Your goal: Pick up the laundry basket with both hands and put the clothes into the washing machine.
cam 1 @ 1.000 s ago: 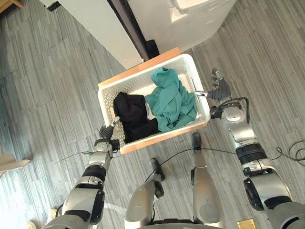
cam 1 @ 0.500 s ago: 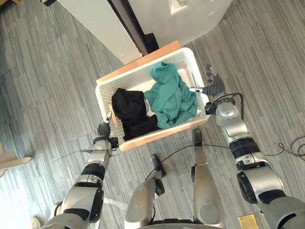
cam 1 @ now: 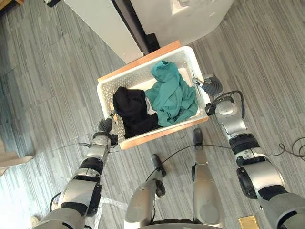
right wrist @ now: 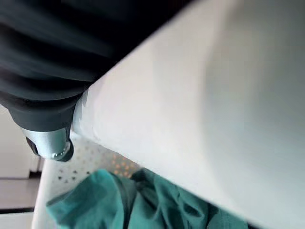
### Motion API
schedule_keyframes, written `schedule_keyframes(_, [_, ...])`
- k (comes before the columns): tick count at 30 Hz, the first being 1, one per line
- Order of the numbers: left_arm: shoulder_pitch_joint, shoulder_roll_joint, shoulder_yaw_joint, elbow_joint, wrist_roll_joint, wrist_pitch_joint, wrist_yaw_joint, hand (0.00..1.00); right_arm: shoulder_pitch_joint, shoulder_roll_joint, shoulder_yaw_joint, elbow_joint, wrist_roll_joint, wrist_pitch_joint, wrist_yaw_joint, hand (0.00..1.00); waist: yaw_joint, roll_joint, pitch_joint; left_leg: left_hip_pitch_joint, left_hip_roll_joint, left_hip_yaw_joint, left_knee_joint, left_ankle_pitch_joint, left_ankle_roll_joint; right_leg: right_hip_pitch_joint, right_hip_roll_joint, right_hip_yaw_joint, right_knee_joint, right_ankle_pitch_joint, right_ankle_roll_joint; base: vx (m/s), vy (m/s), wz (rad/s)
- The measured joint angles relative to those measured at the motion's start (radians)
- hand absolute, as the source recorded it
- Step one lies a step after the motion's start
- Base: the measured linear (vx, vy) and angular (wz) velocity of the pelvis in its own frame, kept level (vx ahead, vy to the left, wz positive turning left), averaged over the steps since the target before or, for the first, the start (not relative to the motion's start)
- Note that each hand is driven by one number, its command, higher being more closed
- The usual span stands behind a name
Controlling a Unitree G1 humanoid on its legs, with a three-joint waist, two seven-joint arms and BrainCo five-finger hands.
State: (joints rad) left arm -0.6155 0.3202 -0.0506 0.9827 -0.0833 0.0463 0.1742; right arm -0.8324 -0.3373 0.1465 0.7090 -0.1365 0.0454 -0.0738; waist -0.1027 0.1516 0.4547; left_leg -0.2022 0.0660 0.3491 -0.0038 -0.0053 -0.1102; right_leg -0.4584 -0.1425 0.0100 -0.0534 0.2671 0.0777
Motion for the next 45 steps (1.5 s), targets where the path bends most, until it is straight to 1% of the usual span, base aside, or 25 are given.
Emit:
schedule_keyframes(3, [-0.013,0.018,-0.027,0.001,0.045,0.035,-0.018,1.00,-0.017,-0.004,0.018,0.025,-0.042,0.001,0.033,1.00,-0.002,0.000,-0.001,0.009,0.001,0.005,0.000,0.000,0.000,0.007,0.000,0.005,0.001,0.000,0.000,0.01,0.003,-0.06])
schedule_keyframes(6, [-0.035,0.032,-0.038,0.001,0.100,0.077,-0.058,1.00,-0.029,-0.007,0.041,0.049,-0.094,0.006,0.060,1.00,-0.008,-0.005,-0.004,0.027,0.002,0.003,0.000,0.000,0.001,0.027,0.000,0.001,0.000,0.000,0.001,0.00,0.000,0.00])
schedule_keyframes(8, [-0.037,0.039,-0.040,0.001,0.112,0.081,-0.069,1.00,-0.028,-0.007,0.055,0.060,-0.112,0.009,0.066,1.00,-0.018,-0.010,-0.006,0.032,0.003,-0.003,0.002,0.000,0.001,0.037,0.000,-0.006,-0.001,0.000,0.001,0.02,0.005,0.06])
schedule_keyframes(9, [-0.042,0.045,-0.050,0.000,0.130,0.087,-0.080,1.00,-0.019,-0.006,0.066,0.063,-0.121,0.023,0.077,1.00,-0.022,-0.021,-0.012,0.038,0.004,-0.005,0.003,0.000,0.001,0.045,0.000,-0.007,-0.002,0.001,-0.001,0.03,0.007,0.05])
schedule_keyframes(12, [-0.050,0.048,-0.067,-0.005,0.164,0.098,-0.094,1.00,0.006,-0.020,0.077,0.063,-0.181,0.032,0.084,1.00,-0.022,-0.037,-0.025,0.052,0.004,-0.010,0.004,-0.003,0.005,0.066,-0.001,-0.013,-0.005,0.001,-0.001,0.04,0.011,0.05])
schedule_keyframes(15, [-0.053,0.046,-0.089,-0.030,0.184,0.104,-0.125,1.00,0.016,-0.049,0.088,0.078,-0.233,0.045,0.104,1.00,-0.019,-0.039,-0.034,0.070,0.005,-0.022,0.004,-0.006,0.008,0.097,-0.002,-0.025,-0.017,0.001,-0.001,0.04,0.015,0.11])
schedule_keyframes(17, [-0.052,0.047,-0.102,-0.064,0.205,0.104,-0.132,1.00,0.025,-0.068,0.094,0.085,-0.270,0.050,0.121,1.00,-0.019,-0.040,-0.037,0.079,0.006,-0.035,0.006,-0.006,0.010,0.115,-0.003,-0.036,-0.020,0.000,0.000,0.02,0.009,0.15])
schedule_keyframes(18, [-0.050,0.047,-0.108,-0.097,0.216,0.104,-0.137,1.00,0.049,-0.096,0.096,0.079,-0.299,0.050,0.137,1.00,-0.018,-0.041,-0.038,0.084,0.007,-0.044,0.012,-0.008,0.013,0.128,-0.003,-0.042,-0.020,-0.003,0.004,0.01,0.006,0.14])
schedule_keyframes(20, [-0.030,0.047,-0.109,-0.137,0.227,0.105,-0.148,1.00,0.084,-0.107,0.096,0.060,-0.306,0.054,0.153,1.00,-0.019,-0.041,-0.039,0.096,0.008,-0.048,0.016,-0.012,0.017,0.145,-0.001,-0.045,-0.022,-0.005,0.004,0.01,0.003,0.06])
schedule_keyframes(21, [-0.002,0.048,-0.109,-0.173,0.235,0.107,-0.151,1.00,0.124,-0.120,0.096,0.025,-0.306,0.059,0.168,1.00,-0.019,-0.041,-0.039,0.105,0.015,-0.047,0.023,-0.017,0.023,0.159,0.000,-0.046,-0.023,-0.007,0.005,0.00,0.000,0.00])
schedule_keyframes(22, [0.016,0.049,-0.108,-0.197,0.237,0.108,-0.153,1.00,0.147,-0.125,0.097,0.000,-0.306,0.061,0.178,1.00,-0.019,-0.041,-0.040,0.110,0.016,-0.048,0.024,-0.020,0.023,0.166,0.001,-0.047,-0.023,-0.009,0.005,0.00,0.000,0.00])
schedule_keyframes(24, [0.104,0.049,-0.108,-0.302,0.253,0.110,-0.159,1.00,0.255,-0.169,0.086,-0.120,-0.307,0.065,0.216,1.00,-0.023,-0.042,-0.041,0.125,0.022,-0.052,0.048,-0.037,0.020,0.200,0.003,-0.054,-0.033,-0.011,0.006,0.01,0.000,0.02])
schedule_keyframes(25, [0.126,0.049,-0.108,-0.325,0.254,0.110,-0.163,1.00,0.275,-0.179,0.084,-0.143,-0.307,0.065,0.227,1.00,-0.024,-0.041,-0.044,0.126,0.023,-0.053,0.052,-0.040,0.022,0.209,0.003,-0.056,-0.039,-0.011,0.006,0.01,0.003,0.03])
schedule_keyframes(29, [0.270,0.048,-0.108,-0.449,0.253,0.110,-0.197,1.00,0.406,-0.223,0.072,-0.270,-0.306,0.062,0.278,1.00,-0.020,-0.043,-0.117,0.135,0.035,-0.073,0.056,-0.049,0.017,0.236,0.010,-0.075,-0.042,-0.026,0.013,0.03,-0.008,0.11])
schedule_keyframes(30, [0.308,0.048,-0.108,-0.481,0.253,0.109,-0.198,1.00,0.446,-0.231,0.057,-0.315,-0.305,0.058,0.298,1.00,-0.018,-0.044,-0.139,0.144,0.039,-0.078,0.055,-0.050,0.014,0.250,0.014,-0.084,-0.042,-0.032,0.010,0.03,-0.008,0.17])
schedule_keyframes(31, [0.327,0.048,-0.108,-0.494,0.253,0.108,-0.198,1.00,0.464,-0.233,0.054,-0.336,-0.303,0.056,0.300,1.00,-0.017,-0.045,-0.151,0.149,0.040,-0.082,0.055,-0.052,0.012,0.257,0.016,-0.088,-0.042,-0.035,0.008,0.05,-0.007,0.14])
schedule_keyframes(32, [0.362,0.048,-0.104,-0.521,0.252,0.104,-0.198,1.00,0.502,-0.240,0.045,-0.373,-0.294,0.047,0.307,1.00,-0.017,-0.048,-0.183,0.150,0.041,-0.088,0.054,-0.054,0.010,0.261,0.019,-0.094,-0.042,-0.038,0.007,0.04,0.000,0.09])
schedule_keyframes(33, [0.380,0.048,-0.103,-0.533,0.252,0.099,-0.198,1.00,0.528,-0.246,0.035,-0.402,-0.291,0.041,0.316,1.00,-0.014,-0.050,-0.203,0.152,0.042,-0.089,0.052,-0.054,0.009,0.264,0.021,-0.096,-0.043,-0.039,0.007,0.06,-0.006,0.06])
schedule_keyframes(34, [0.401,0.048,-0.099,-0.556,0.252,0.095,-0.198,1.00,0.558,-0.255,0.022,-0.444,-0.284,0.039,0.319,1.00,-0.003,-0.054,-0.223,0.157,0.045,-0.089,0.048,-0.055,0.009,0.265,0.022,-0.096,-0.043,-0.040,0.007,0.05,-0.011,0.00])
schedule_keyframes(36, [0.414,0.047,-0.099,-0.575,0.251,0.087,-0.198,1.00,0.605,-0.258,-0.011,-0.499,-0.263,0.037,0.320,1.00,0.006,-0.061,-0.232,0.172,0.047,-0.091,0.044,-0.055,0.009,0.281,0.021,-0.097,-0.044,-0.042,0.009,0.02,-0.011,0.02])
schedule_keyframes(39, [0.459,0.045,-0.095,-0.610,0.251,0.076,-0.199,1.00,0.684,-0.256,-0.046,-0.568,-0.235,0.021,0.320,1.00,0.005,-0.069,-0.267,0.185,0.046,-0.099,0.038,-0.056,0.011,0.295,0.019,-0.104,-0.044,-0.052,0.017,0.01,0.001,0.07])
schedule_keyframes(41, [0.509,0.034,-0.084,-0.652,0.241,0.066,-0.199,1.00,0.771,-0.220,-0.111,-0.647,-0.204,0.006,0.317,1.00,0.004,-0.079,-0.296,0.191,0.045,-0.096,0.033,-0.058,0.011,0.296,0.019,-0.102,-0.044,-0.056,0.017,0.03,-0.001,-0.01])
schedule_keyframes(42, [0.518,0.030,-0.078,-0.659,0.239,0.066,-0.199,1.00,0.779,-0.215,-0.117,-0.653,-0.201,0.006,0.315,1.00,0.003,-0.081,-0.298,0.192,0.045,-0.095,0.032,-0.058,0.011,0.296,0.020,-0.100,-0.044,-0.056,0.017,0.02,-0.002,-0.13])
schedule_keyframes(44, [0.562,-0.011,-0.055,-0.681,0.208,0.062,-0.200,1.00,0.838,-0.180,-0.165,-0.699,-0.185,0.000,0.312,1.00,0.000,-0.089,-0.310,0.210,0.042,-0.078,0.018,-0.058,0.011,0.297,0.022,-0.084,-0.044,-0.057,0.018,0.03,0.000,-0.20])
schedule_keyframes(45, [0.572,-0.019,-0.054,-0.682,0.205,0.061,-0.200,1.00,0.847,-0.174,-0.172,-0.702,-0.184,-0.001,0.312,1.00,-0.002,-0.090,-0.315,0.216,0.042,-0.074,0.016,-0.059,0.012,0.297,0.022,-0.079,-0.044,-0.057,0.018,0.04,0.002,-0.19])
